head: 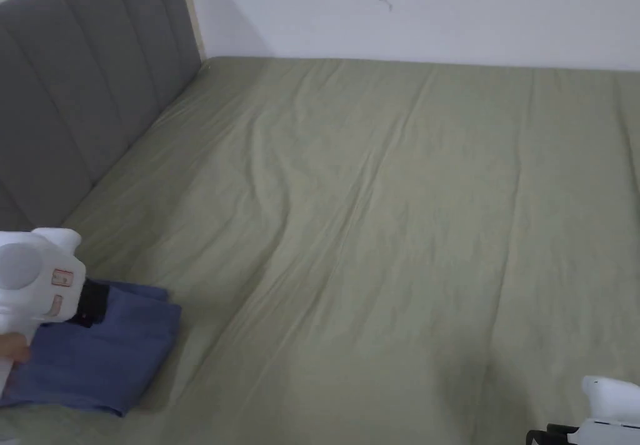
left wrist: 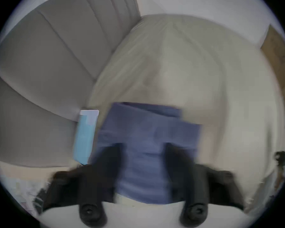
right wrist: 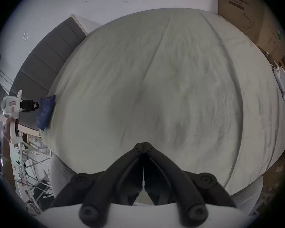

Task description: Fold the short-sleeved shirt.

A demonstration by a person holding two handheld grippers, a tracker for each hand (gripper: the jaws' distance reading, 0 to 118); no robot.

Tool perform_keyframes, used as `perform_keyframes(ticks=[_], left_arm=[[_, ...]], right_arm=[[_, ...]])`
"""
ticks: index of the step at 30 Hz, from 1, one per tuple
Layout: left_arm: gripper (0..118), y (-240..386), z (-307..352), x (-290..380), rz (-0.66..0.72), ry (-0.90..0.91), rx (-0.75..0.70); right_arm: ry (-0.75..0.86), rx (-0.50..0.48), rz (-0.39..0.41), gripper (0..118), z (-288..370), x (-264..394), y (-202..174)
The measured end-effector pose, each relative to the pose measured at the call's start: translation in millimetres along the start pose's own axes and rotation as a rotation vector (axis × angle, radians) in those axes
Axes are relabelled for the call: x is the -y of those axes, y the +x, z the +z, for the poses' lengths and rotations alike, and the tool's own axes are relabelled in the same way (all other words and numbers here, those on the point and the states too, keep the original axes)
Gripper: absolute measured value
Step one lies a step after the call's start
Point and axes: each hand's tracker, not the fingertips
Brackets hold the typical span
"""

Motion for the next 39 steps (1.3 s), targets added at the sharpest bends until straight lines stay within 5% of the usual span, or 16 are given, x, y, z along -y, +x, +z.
perform_keyframes(ticks=[5,11,18,24,30,39], left_arm=[[0,74,33,35,-0.014,0.062,0.230],[0,170,58,70,-0.076,0.125,0.279],[0,246,124,93,-0.204,0.390,0.148],[0,288,183,105,-0.222,0.642,0.086],[0,314,230,110,-0.218,0.885,0.050],[0,328,252,108,-0.159,0.986,0.086]], right_arm=[[0.027,-0.032,-0.015,0,12,6,5],[0.088,-0.055,-0.022,0,34,10,15],[0.315,-0.012,-0.038,0,80,13,26],[0.613,0.167,0.111,0,146,-1,9],[0.870,0.236,0.161,0,206,-18,-18],[0.955,0.266,0.162,0,234,-21,-35]])
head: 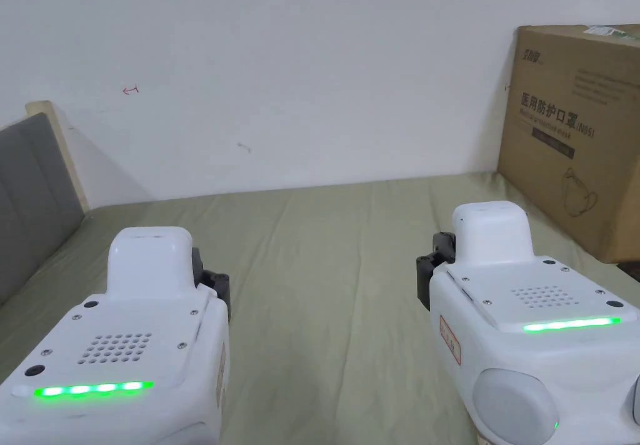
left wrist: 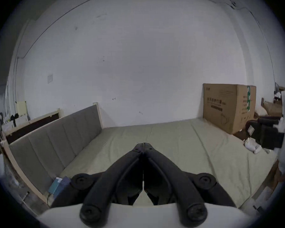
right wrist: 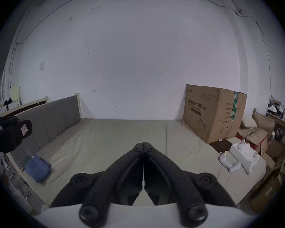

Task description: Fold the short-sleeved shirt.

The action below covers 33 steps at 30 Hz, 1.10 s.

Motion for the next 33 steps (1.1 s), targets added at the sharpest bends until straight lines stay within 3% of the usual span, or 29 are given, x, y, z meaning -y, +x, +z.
perform_keyframes(ticks=[6,7,8,9,10,11,12,18,22,27,30,33], left_arm=[[0,-3,3,1,0.017,0.038,-0.017],[3,-4,3,0,0.019,0.040,-0.009],[16,-5,3,0,0.020,0.049,0.001],[52,-5,2,1,0.017,0.054,-0.004],[84,-5,0,1,0.014,0.052,-0.017],[106,-5,-2,2,0.012,0.046,-0.021],[116,-5,-2,3,0.011,0.045,-0.017],[115,-9,0,4,0.041,0.065,0.006],[115,-12,-8,5,0.029,-0.022,0.050],[115,-24,-11,7,0.160,-0.057,0.135],[115,-18,-8,8,0.062,-0.019,0.081],[115,-12,-2,10,0.054,0.017,-0.012]], right_arm=[[0.016,0.021,-0.013,11,2,1,0],[0.018,0.024,-0.013,21,2,2,0],[0.020,0.025,-0.011,37,2,2,-1],[0.024,0.022,-0.006,67,2,3,-2],[0.027,0.021,-0.003,87,3,4,-4],[0.042,0.020,0.000,101,5,6,-5],[0.055,0.021,0.002,107,6,6,-6],[0.069,0.059,0.030,116,4,4,-12],[0.087,0.050,0.013,115,6,4,-10],[0.076,0.054,0.035,115,5,8,-12],[0.059,0.038,0.037,115,2,10,-12],[0.059,0.034,0.036,115,2,11,-13]])
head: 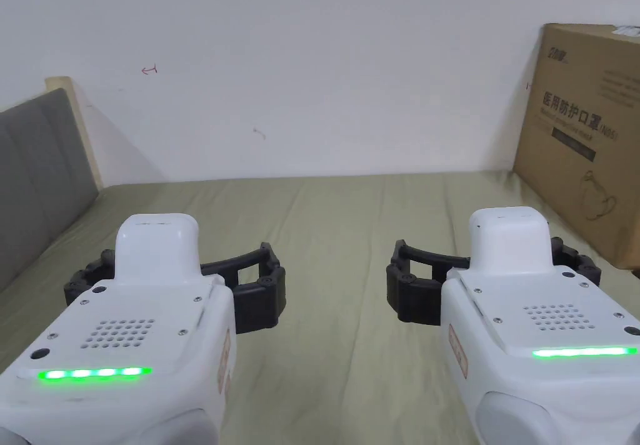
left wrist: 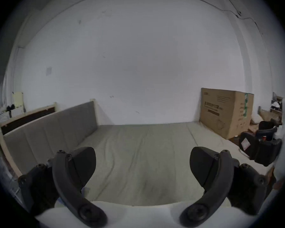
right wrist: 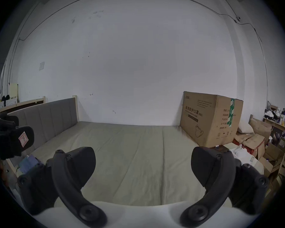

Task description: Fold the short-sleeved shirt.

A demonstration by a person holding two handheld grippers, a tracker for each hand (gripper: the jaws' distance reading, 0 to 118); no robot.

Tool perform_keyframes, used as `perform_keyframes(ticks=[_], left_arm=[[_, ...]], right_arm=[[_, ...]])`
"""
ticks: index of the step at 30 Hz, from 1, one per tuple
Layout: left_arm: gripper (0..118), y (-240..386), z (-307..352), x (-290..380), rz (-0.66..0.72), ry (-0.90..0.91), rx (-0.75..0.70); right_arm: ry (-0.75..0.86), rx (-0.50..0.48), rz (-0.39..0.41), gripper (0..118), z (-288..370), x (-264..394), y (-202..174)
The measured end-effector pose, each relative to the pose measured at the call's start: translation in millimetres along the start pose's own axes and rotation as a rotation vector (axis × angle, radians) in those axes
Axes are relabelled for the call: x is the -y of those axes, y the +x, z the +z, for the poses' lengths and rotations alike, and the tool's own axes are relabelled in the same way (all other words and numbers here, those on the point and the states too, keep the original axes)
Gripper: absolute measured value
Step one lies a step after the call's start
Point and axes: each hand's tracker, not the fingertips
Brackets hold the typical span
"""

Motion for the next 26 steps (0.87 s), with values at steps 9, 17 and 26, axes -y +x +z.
perform_keyframes(ticks=[9,17,26], left_arm=[[115,-0.7,0.0,-3.6,0.016,0.008,0.029],[115,0.1,0.8,0.9,0.051,0.004,0.063],[115,3.4,2.9,0.9,0.033,0.008,0.072]], right_arm=[[-0.007,-0.009,-0.009,115,-2.2,1.8,0.3],[-0.011,-0.016,-0.003,115,-1.7,2.8,0.8],[0.001,-0.002,0.004,115,-0.2,1.6,1.2]])
